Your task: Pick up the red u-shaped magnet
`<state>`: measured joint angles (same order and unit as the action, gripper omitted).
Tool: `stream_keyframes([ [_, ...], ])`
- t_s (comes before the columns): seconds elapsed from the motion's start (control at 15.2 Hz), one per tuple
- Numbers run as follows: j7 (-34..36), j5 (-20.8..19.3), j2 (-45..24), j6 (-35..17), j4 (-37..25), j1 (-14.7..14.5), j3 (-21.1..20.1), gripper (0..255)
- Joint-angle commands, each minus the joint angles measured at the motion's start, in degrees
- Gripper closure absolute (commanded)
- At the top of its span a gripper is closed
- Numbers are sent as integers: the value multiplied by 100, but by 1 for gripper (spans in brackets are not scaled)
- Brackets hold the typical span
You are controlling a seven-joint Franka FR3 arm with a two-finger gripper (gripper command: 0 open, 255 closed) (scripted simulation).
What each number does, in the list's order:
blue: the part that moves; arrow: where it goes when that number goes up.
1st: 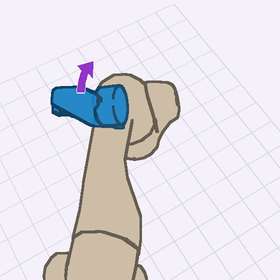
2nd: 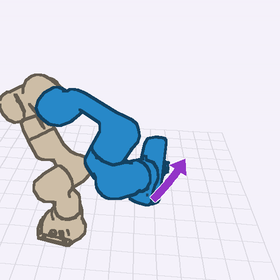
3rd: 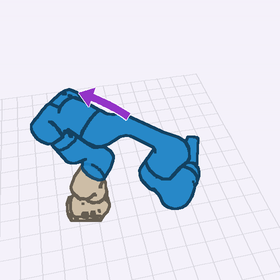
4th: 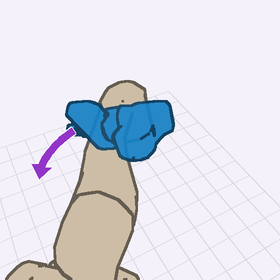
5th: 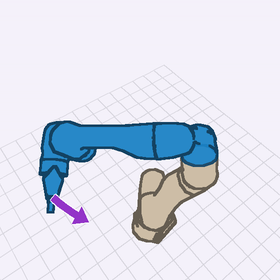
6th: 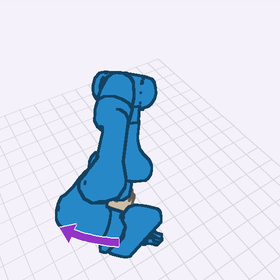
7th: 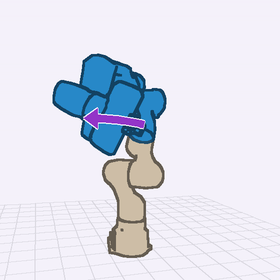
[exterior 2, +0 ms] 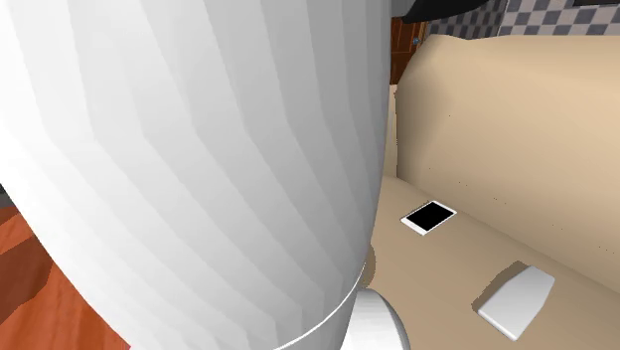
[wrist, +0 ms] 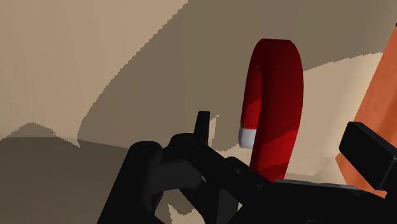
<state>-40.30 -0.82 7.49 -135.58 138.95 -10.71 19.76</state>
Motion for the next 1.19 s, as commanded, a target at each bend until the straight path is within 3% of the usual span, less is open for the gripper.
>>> stream_keyframes([
  [0.0,-35,47,-106,-155,50,-14,6,0],
  [0.26,-94,120,-252,-368,125,-24,19,0],
  [0.33,-91,117,-247,-369,132,-24,18,255],
  [0.92,-94,121,-253,-368,124,-24,19,255],
  [1.12,-26,36,-82,-120,37,-13,5,255],
])
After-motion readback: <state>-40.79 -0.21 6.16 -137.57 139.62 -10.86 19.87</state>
